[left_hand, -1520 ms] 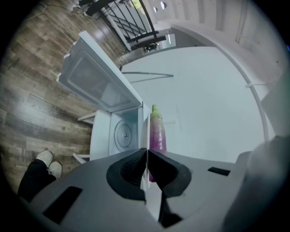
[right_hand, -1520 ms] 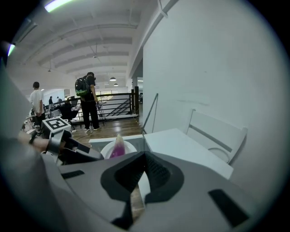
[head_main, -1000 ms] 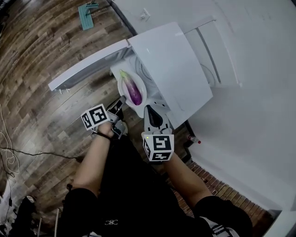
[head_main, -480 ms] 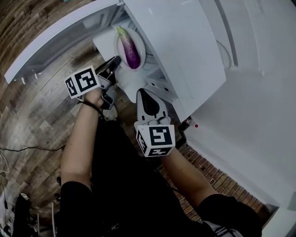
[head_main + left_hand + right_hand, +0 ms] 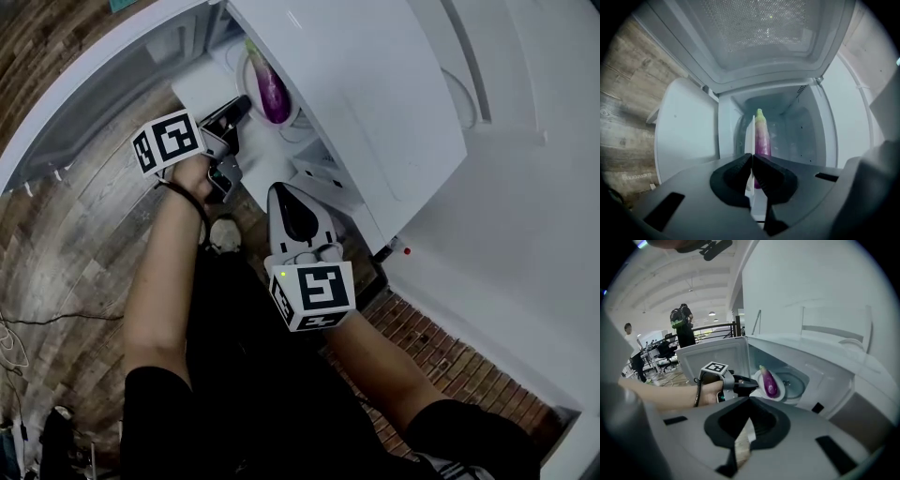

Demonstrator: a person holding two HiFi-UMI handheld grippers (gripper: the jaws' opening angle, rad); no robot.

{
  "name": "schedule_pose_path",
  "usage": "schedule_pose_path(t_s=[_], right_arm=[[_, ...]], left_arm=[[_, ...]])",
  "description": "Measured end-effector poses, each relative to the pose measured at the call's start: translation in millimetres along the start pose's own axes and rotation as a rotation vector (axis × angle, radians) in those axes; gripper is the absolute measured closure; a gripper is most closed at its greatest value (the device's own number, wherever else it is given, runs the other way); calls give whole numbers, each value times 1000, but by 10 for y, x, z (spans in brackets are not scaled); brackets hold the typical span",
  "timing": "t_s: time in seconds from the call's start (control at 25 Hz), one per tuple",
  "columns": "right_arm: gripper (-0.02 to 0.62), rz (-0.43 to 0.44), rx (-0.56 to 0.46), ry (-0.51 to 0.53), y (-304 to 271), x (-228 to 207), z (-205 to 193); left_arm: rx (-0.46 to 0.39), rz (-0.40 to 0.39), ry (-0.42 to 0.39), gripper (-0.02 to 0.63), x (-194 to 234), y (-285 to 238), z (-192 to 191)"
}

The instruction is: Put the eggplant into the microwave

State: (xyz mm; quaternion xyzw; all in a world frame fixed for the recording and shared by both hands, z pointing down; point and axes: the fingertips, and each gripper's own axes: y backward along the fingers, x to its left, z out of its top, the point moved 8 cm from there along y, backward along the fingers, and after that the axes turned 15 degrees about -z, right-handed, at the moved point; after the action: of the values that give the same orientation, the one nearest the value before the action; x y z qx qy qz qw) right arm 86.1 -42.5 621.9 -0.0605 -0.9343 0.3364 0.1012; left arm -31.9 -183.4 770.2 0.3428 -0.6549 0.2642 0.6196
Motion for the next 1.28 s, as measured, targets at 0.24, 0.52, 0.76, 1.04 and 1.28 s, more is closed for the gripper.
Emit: schedule_pose_path(t_s=[0.24,0.52,0.76,1.04,1.28], right_arm=[[584,-14,30,-36,-2,-48,13],[584,-16,49,-46,-14,-63,22],[584,-2,64,-55,-42,-43,31],[584,16,88,-55,-73,11,6],[584,15,113,-56,-65,14,-79]], left_arm=[[14,11,17,594,66,-155,72],[70,42,-6,594,36,-419,40],[121,80,-60,594,-35,-575,36],[268,282,-458,562,-202,-642,27],[325,405,-772,510,-271,-642,-27]])
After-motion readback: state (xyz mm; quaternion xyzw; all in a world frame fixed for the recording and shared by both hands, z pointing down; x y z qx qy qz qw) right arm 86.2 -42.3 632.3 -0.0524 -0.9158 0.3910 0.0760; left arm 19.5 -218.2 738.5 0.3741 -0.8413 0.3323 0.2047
